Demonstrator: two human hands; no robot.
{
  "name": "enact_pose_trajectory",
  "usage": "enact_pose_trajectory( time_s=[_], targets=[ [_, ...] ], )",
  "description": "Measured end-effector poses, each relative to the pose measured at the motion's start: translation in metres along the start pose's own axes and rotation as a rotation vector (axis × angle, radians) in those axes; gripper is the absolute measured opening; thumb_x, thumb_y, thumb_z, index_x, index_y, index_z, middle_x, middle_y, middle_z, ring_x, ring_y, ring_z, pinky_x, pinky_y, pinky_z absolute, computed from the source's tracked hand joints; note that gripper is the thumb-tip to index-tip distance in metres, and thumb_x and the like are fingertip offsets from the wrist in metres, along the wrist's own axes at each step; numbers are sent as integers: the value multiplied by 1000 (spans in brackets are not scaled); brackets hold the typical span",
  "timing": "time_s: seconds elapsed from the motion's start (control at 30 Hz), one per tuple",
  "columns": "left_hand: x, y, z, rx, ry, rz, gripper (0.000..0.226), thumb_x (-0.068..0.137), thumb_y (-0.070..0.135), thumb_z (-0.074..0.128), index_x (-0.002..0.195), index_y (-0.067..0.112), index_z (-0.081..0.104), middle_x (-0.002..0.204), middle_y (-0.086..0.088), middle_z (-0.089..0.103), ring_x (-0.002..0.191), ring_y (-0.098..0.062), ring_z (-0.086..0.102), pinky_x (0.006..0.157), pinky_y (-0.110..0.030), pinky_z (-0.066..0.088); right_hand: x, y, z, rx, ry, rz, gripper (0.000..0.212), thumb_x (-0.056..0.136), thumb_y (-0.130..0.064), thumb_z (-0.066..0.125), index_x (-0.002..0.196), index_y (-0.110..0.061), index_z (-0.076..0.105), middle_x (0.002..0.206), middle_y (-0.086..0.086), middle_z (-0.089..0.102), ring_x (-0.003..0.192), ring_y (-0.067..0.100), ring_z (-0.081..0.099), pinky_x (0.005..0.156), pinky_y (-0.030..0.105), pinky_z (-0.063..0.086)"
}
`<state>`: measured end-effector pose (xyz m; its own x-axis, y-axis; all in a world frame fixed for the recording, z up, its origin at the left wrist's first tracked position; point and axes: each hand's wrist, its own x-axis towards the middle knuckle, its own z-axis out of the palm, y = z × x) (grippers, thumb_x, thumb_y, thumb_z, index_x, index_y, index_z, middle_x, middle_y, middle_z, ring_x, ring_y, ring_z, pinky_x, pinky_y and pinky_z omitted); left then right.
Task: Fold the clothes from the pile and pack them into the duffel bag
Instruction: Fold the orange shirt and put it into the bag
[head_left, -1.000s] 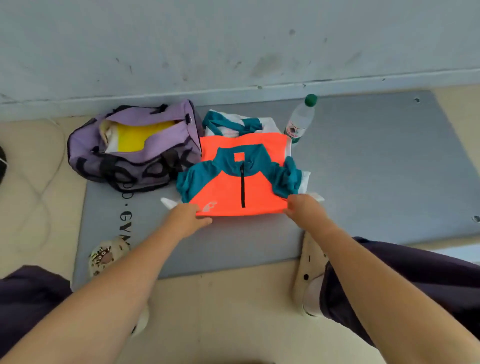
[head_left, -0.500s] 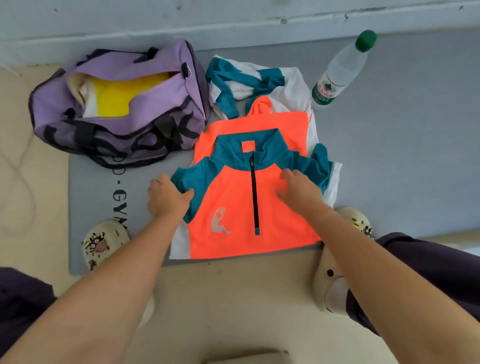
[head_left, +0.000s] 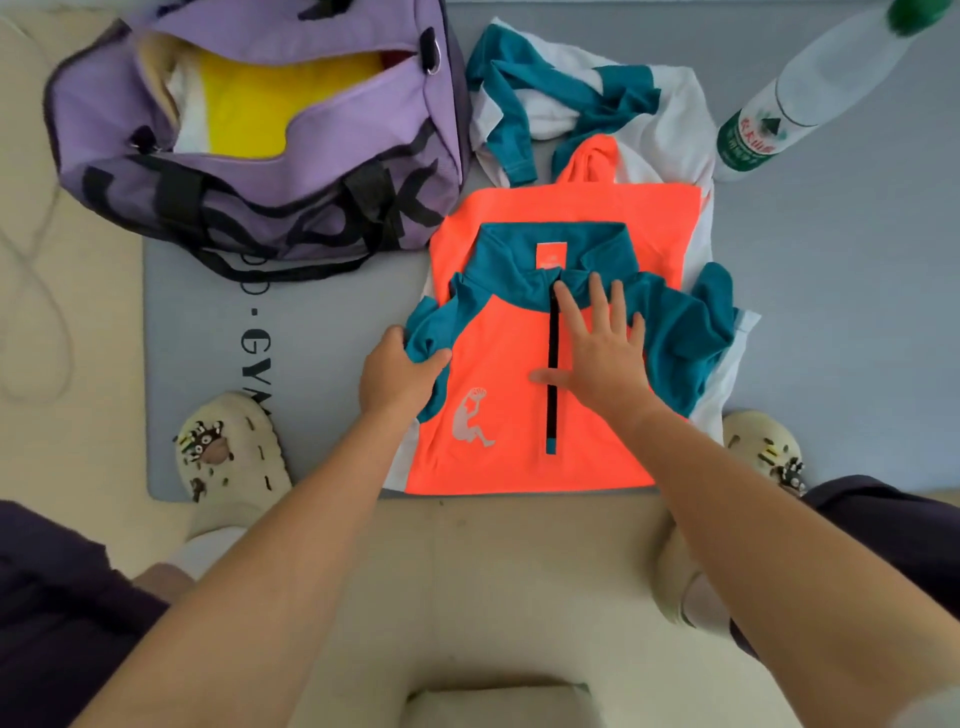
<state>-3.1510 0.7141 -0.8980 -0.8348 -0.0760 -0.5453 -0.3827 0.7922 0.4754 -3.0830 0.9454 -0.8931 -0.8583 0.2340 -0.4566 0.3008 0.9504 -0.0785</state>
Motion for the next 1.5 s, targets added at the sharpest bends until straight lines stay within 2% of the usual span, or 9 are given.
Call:
enact_pose_trajectory(
  time_s=[0.17,0.3,0.5,0.7,0.83,1.0,1.17,1.33,1.5],
  targets=[
    [1,-17,-15,-1,-28,-49,40,79,31,77,103,9,55,103,-11,66,94,-31,63,70,-31,43,-4,-2,3,11,1,0,116,66,-76,61,155,-33,0,163,11,-1,149,37,-1,113,62,18],
    [3,-43,-39,32,12,-97,32,81,25,74,95,15,47,94,-5,60,81,-25,58,57,-29,38,-19,-16,10,-40,-7,-60,117,65,-78,61,155,-33,0,163,11,0,149,37,1,114,62,20],
    [3,-82,-75,226,-336,-181,54,72,29,82,115,16,52,109,-2,62,99,-24,61,81,-35,51,-55,-62,36,-55,6,-120,123,56,-77,68,156,-29,13,162,15,11,147,42,12,110,63,25],
    [22,-37,-70,-355,-104,-244,42,76,51,76,97,16,67,93,-2,71,79,-14,65,69,-27,50,-56,-66,35,-69,-4,-101,119,59,-77,68,155,-30,15,161,15,15,147,41,15,110,61,26],
    [30,-21,-64,-390,-246,-329,35,81,46,74,73,14,63,69,-5,64,61,-17,53,63,-25,44,-43,-66,24,-101,147,-174,111,55,-70,76,148,-23,38,154,19,33,144,39,28,106,64,29],
    [31,-32,-74,-421,-261,-259,12,76,29,79,81,21,72,80,0,75,69,-14,64,67,-26,53,-22,-74,18,-117,105,-247,120,51,-69,78,152,-29,26,158,14,25,146,35,22,110,61,26],
    [33,-48,-84,-598,-239,-218,24,76,17,78,94,18,62,94,-3,70,84,-20,64,75,-36,50,-14,-72,21,-82,61,-218,125,48,-73,77,152,-30,23,160,12,22,147,36,19,111,60,26],
    [37,-55,-94,-593,83,-202,44,76,9,78,106,31,55,86,7,60,65,-10,60,54,-24,50,-14,-72,21,-72,49,-213,124,50,-73,75,152,-32,20,161,11,19,148,35,16,112,59,24],
    [37,-54,-102,-281,510,-112,38,86,1,61,120,16,54,97,-2,55,82,-16,56,83,-35,53,-15,-74,12,-82,24,-231,117,58,-69,75,153,-32,17,161,11,16,148,34,14,113,55,23]
  ],
)
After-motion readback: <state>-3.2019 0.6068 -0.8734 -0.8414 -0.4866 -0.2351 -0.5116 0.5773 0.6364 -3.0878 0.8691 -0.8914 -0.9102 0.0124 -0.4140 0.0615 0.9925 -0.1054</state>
